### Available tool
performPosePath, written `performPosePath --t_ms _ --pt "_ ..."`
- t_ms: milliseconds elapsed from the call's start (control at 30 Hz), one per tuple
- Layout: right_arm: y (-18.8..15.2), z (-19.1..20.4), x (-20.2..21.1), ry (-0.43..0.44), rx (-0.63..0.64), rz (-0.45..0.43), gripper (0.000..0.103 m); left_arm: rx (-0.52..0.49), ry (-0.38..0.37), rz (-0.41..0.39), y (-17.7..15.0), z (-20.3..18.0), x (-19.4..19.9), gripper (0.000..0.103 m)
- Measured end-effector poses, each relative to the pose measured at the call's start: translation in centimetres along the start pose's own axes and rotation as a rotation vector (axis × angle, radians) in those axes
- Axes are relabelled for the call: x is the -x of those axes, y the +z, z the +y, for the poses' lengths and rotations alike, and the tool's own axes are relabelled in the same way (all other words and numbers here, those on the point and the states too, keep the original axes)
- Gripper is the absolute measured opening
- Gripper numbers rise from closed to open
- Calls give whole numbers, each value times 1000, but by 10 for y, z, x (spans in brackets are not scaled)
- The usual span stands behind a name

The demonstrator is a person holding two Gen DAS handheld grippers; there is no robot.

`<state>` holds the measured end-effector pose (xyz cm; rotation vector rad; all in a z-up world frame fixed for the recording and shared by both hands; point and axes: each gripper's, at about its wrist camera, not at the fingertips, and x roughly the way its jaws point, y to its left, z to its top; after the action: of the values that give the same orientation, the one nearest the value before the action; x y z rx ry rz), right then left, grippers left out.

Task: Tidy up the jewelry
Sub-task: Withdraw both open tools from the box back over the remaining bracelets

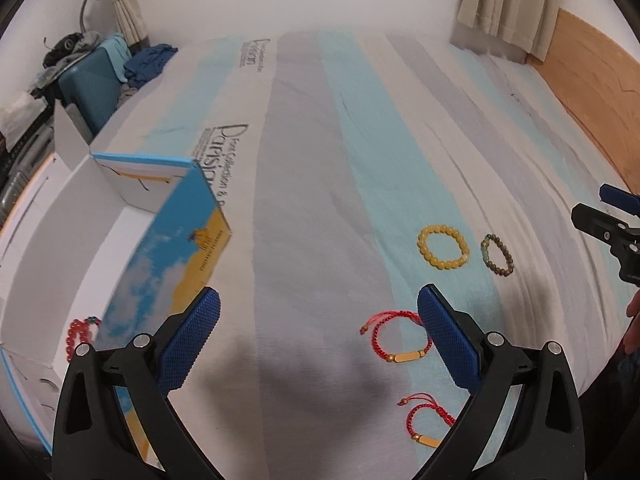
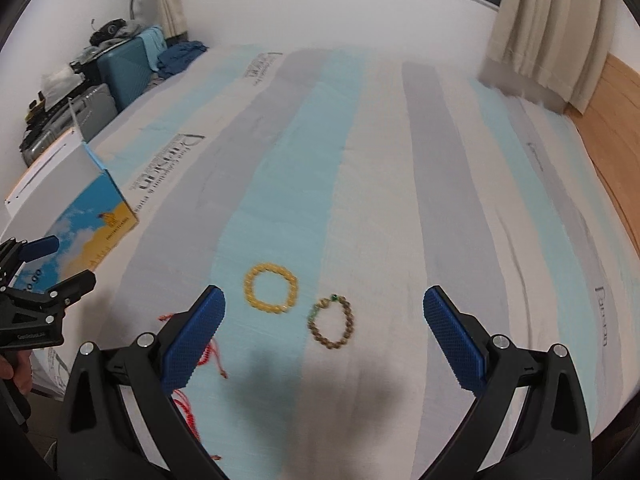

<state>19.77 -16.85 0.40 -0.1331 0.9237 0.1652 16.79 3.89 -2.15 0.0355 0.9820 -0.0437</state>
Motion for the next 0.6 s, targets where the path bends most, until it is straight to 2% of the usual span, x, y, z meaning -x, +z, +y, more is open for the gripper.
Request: performPosePath --t_ms 267,600 --pt "-9 -10 -24 -10 -4 25 96 -30 -13 10 -3 -11 -19 97" --pt "-17 -7 -65 -19 22 78 96 -84 -31 64 -20 -21 -54 96"
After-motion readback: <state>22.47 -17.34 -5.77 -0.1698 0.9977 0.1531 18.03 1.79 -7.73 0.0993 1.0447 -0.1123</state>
